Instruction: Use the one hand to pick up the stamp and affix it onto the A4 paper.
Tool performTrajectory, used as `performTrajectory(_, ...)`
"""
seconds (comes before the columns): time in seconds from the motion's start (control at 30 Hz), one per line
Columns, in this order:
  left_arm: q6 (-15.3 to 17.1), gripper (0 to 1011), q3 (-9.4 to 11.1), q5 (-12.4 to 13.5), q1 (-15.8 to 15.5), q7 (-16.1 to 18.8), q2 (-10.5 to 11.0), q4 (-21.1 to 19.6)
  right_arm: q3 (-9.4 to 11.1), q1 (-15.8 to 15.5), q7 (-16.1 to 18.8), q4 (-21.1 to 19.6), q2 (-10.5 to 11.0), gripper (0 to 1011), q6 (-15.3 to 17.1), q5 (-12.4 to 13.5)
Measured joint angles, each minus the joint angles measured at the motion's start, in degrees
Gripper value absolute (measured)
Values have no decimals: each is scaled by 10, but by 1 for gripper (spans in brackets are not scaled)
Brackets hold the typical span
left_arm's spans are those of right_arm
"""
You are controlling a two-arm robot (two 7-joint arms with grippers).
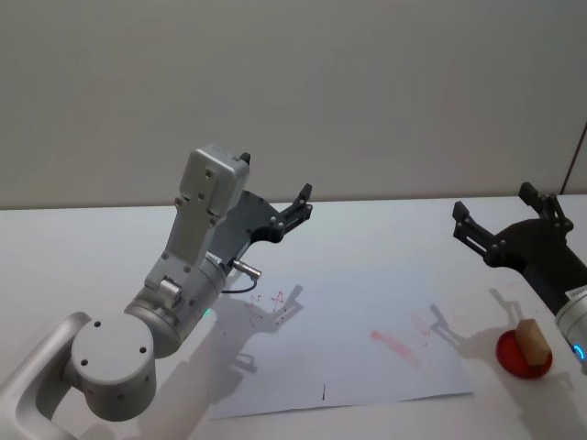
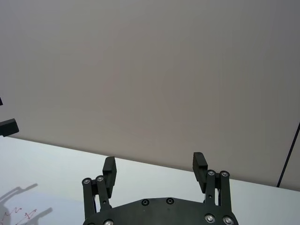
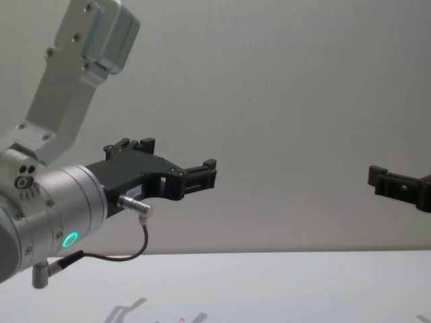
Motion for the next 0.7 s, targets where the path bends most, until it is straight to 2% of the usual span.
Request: performTrajectory(0.7, 0, 1001, 0, 0, 0, 0, 0, 0, 0, 0, 0, 0, 0, 1001, 0, 0)
